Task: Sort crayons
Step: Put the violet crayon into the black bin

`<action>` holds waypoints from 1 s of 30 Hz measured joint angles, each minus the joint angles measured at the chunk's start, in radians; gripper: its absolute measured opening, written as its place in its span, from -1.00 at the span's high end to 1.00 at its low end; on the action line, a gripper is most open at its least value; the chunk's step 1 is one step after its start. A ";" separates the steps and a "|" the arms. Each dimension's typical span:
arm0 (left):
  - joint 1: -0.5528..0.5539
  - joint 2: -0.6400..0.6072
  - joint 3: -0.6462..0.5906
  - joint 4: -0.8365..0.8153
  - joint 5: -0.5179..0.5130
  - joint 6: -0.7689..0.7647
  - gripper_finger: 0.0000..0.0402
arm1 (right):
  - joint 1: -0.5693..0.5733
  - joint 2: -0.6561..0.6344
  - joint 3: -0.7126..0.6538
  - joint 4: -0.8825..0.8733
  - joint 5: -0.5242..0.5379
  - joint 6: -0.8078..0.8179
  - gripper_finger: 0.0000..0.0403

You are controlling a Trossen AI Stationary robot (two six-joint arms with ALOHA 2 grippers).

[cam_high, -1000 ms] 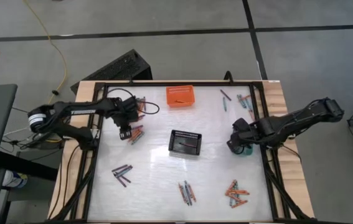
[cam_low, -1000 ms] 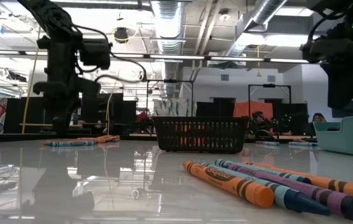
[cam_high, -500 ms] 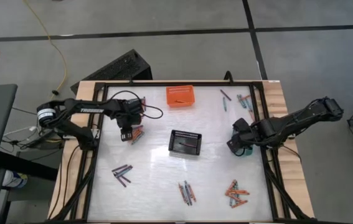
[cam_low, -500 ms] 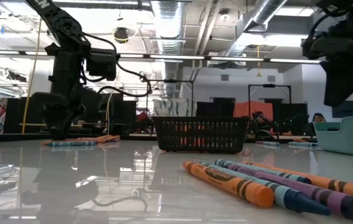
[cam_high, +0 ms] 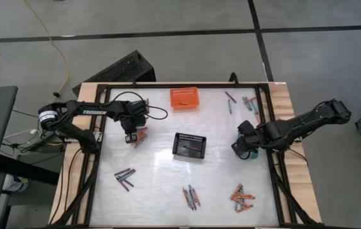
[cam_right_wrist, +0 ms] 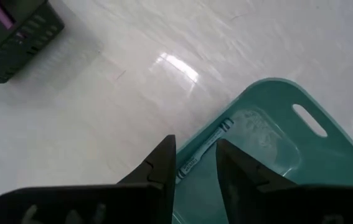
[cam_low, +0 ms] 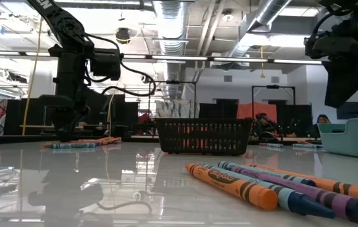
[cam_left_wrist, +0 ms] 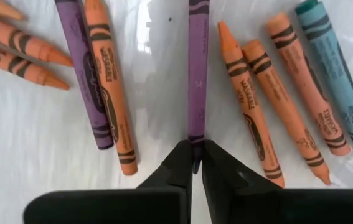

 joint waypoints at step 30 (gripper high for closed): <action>-0.167 0.000 0.321 -0.006 0.161 -0.010 1.00 | 0.002 0.000 0.000 0.019 0.005 -0.034 0.46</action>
